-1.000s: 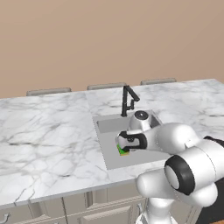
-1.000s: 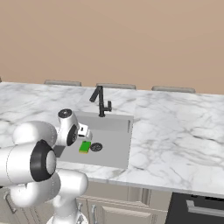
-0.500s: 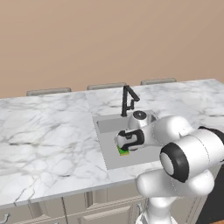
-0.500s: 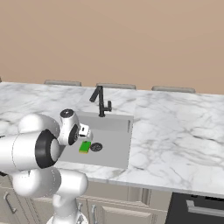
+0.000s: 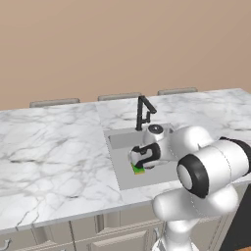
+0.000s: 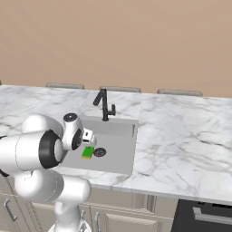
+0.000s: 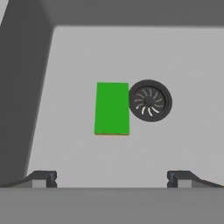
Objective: Pick up the sponge and dish brush from the sink, and place them back in the cabinet, and close the cabinet door.
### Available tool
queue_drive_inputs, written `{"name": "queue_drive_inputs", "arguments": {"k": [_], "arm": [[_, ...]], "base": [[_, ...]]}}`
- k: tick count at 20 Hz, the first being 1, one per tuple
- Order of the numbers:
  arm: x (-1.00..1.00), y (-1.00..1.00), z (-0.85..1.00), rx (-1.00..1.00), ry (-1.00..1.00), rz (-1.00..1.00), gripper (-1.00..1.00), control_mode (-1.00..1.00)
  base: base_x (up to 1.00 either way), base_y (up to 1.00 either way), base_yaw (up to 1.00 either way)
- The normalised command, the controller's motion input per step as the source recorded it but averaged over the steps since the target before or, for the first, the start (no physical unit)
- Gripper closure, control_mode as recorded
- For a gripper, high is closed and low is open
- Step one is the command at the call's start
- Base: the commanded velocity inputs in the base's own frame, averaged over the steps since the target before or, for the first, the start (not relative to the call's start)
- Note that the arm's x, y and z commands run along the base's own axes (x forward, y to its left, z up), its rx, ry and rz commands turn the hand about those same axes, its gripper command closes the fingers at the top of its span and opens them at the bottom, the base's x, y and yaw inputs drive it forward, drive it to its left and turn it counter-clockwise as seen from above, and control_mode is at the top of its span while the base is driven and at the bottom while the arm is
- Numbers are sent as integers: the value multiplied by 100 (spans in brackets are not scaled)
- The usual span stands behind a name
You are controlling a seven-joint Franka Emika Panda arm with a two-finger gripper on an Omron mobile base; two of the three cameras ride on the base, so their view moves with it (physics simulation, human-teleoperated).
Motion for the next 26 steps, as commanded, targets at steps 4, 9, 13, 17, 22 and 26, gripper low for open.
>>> {"name": "queue_drive_inputs", "arguments": {"k": [4, 9, 13, 17, 22, 26], "arm": [[9, 0, -19, 0, 0, 0, -100, -100], [9, 0, -16, 0, 0, 0, -100, -100], [11, 0, -16, 0, 0, 0, -100, -100], [14, 0, -11, 0, 0, 0, -100, -100], [15, 0, -11, 0, 0, 0, -100, -100], [13, 0, -8, 0, 0, 0, -100, -100]], "base": [[0, 0, 0], [0, 0, 0], [0, 0, 0], [0, 0, 0], [0, 0, 0], [0, 0, 0]]}}
